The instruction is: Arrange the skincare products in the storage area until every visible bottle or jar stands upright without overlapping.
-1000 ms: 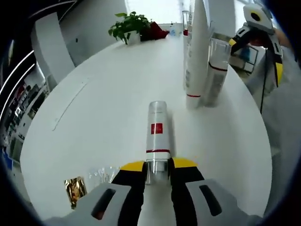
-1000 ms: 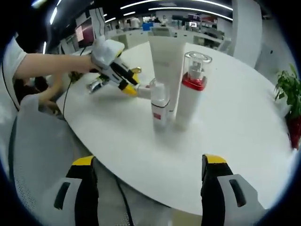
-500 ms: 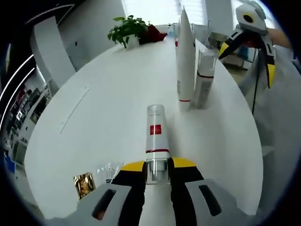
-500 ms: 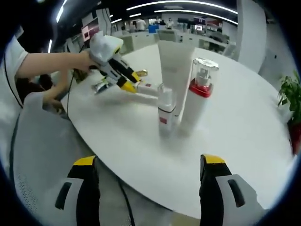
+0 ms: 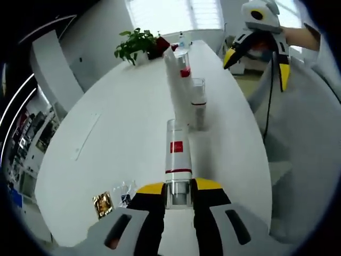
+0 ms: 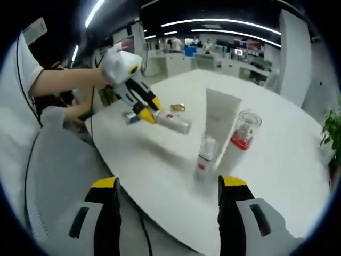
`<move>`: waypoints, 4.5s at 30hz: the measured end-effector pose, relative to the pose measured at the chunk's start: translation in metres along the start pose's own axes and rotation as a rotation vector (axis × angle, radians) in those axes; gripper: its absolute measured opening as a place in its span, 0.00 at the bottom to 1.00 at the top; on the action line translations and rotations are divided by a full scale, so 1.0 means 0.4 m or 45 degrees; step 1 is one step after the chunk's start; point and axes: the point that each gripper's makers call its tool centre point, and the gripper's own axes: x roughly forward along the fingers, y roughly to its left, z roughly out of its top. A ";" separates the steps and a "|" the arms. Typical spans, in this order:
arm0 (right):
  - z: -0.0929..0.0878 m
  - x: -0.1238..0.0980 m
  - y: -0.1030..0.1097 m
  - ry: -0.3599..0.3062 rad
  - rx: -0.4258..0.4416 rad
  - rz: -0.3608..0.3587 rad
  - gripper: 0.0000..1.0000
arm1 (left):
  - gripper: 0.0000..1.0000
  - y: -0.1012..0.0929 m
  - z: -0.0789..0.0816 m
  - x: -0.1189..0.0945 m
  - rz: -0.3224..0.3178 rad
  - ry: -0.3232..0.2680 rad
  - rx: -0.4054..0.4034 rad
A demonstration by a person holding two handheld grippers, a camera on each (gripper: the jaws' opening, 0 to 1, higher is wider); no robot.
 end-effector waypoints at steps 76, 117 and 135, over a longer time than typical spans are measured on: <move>0.223 0.063 0.116 -0.284 -0.221 -0.046 0.18 | 0.72 -0.116 0.241 -0.262 0.152 -0.832 -0.749; 0.191 -0.032 0.119 -0.332 -0.180 -0.251 0.31 | 0.19 -0.159 0.318 -0.224 0.208 -0.753 -0.634; 0.218 -0.136 0.153 -0.451 -0.117 0.351 0.36 | 0.20 -0.326 0.383 -0.191 -0.240 -0.706 -0.120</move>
